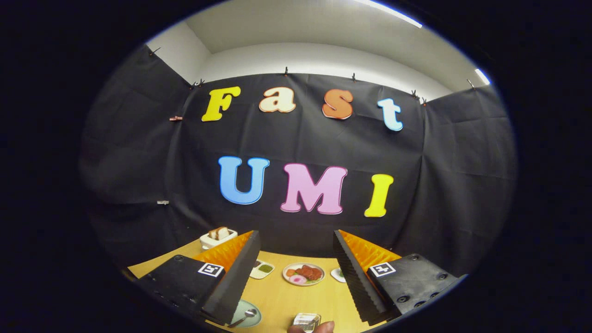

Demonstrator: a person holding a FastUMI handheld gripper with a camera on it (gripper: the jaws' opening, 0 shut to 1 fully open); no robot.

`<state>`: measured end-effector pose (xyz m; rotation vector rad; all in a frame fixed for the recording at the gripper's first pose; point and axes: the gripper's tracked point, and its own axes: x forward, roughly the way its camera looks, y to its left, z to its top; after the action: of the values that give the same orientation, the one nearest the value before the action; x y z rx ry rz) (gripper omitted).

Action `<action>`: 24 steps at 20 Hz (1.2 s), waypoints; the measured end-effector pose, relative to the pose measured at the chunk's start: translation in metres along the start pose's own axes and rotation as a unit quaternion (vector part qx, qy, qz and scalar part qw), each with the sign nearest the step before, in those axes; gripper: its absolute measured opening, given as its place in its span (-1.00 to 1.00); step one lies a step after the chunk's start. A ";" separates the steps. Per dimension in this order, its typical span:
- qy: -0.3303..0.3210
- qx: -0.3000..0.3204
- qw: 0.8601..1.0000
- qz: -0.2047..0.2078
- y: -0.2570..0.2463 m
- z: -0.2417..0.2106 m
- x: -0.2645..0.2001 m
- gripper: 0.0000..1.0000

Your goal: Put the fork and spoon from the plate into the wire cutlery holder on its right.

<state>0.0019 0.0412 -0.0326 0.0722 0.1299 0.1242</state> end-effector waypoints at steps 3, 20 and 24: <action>0.064 0.009 0.997 0.036 0.022 -0.035 0.002 0.96; 0.474 0.084 0.872 0.088 0.139 -0.352 -0.015 0.51; 0.536 0.088 0.837 0.061 0.145 -0.410 -0.016 0.17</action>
<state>-0.0856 0.2086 -0.4246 0.1910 1.2725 0.2717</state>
